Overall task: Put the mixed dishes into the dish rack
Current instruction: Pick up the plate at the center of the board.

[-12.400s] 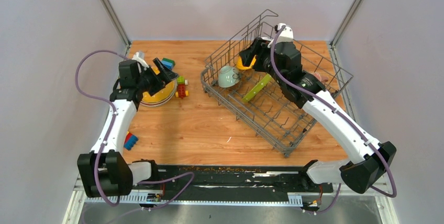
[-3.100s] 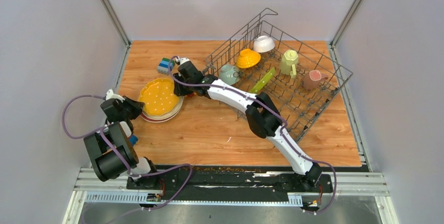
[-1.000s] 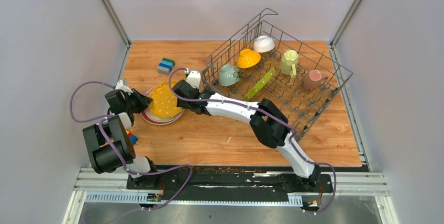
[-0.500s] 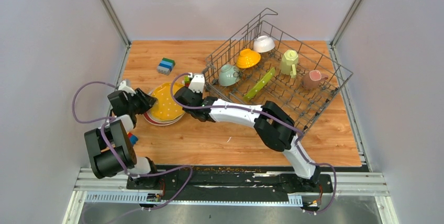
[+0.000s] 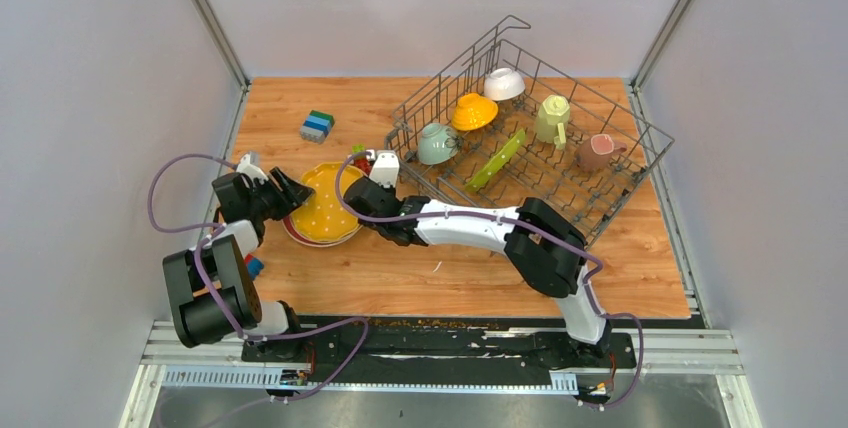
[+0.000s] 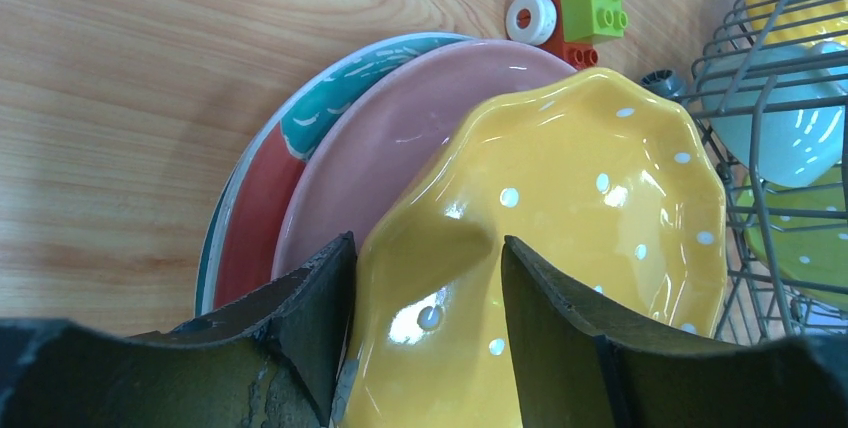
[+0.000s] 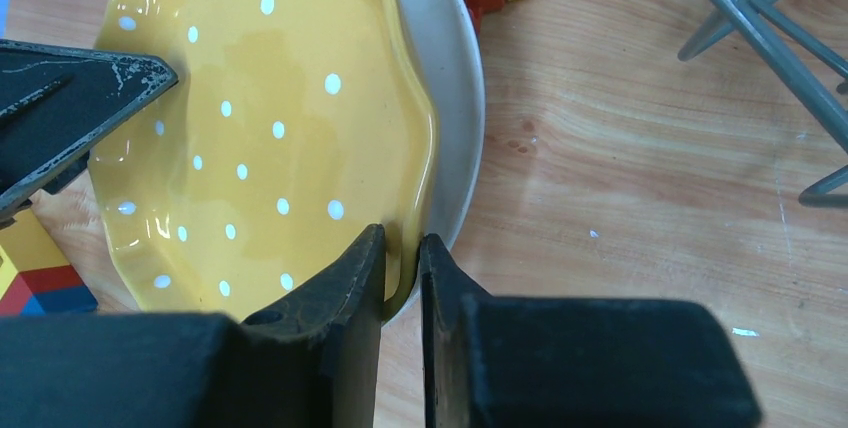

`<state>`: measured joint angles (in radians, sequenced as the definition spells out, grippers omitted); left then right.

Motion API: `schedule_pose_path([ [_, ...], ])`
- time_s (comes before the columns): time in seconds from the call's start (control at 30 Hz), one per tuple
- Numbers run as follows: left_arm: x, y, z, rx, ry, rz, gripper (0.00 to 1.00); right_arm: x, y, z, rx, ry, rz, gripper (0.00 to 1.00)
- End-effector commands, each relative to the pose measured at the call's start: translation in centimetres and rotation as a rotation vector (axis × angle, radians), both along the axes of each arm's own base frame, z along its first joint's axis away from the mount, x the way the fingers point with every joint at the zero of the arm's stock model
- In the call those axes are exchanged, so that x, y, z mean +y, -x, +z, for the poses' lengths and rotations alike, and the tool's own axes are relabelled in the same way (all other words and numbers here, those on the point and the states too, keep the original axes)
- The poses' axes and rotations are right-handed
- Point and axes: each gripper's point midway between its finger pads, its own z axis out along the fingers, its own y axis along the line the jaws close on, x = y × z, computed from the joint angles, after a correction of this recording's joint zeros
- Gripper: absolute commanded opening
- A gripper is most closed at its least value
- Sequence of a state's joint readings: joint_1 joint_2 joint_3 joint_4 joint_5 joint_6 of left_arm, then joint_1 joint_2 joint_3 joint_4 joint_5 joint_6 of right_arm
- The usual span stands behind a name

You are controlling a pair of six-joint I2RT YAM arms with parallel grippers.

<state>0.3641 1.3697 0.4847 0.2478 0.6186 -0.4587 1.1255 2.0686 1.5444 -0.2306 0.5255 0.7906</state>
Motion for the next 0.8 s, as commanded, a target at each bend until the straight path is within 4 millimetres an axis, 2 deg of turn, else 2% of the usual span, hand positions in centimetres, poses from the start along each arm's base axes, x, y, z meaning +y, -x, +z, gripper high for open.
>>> schedule_pose_path([
  [0.0, -3.1, 2.1, -1.9, 0.115, 0.105, -0.088, 0.63, 3.6, 3.2, 4.5, -0.015, -0.146, 0.152, 0.00],
  [0.03, -3.3, 2.1, -1.9, 0.114, 0.109, -0.100, 0.62, 3.8, 3.2, 4.6, -0.017, -0.148, 0.163, 0.00],
  [0.1, -4.3, 2.0, -1.8, 0.113, 0.128, -0.146, 0.53, 4.1, 3.0, 5.1, -0.032, -0.149, 0.176, 0.01],
  [0.2, -5.7, 1.9, -1.8, 0.114, 0.141, -0.208, 0.36, 4.1, 2.3, 5.8, -0.031, -0.169, 0.178, 0.08],
  [0.33, -6.1, 2.0, -2.0, 0.111, 0.148, -0.221, 0.20, 3.6, 1.2, 6.1, -0.010, -0.203, 0.177, 0.14],
  [0.47, -6.6, 2.3, -2.0, 0.099, 0.169, -0.239, 0.15, 3.5, 0.9, 5.6, 0.011, -0.214, 0.169, 0.22],
  [0.53, -6.8, 2.3, -1.9, 0.098, 0.179, -0.248, 0.13, 3.5, 1.0, 5.0, 0.030, -0.219, 0.157, 0.30],
  [0.77, -7.0, 2.7, -1.5, 0.104, 0.215, -0.220, 0.00, 3.2, 0.8, 3.3, 0.071, -0.233, 0.093, 0.36],
])
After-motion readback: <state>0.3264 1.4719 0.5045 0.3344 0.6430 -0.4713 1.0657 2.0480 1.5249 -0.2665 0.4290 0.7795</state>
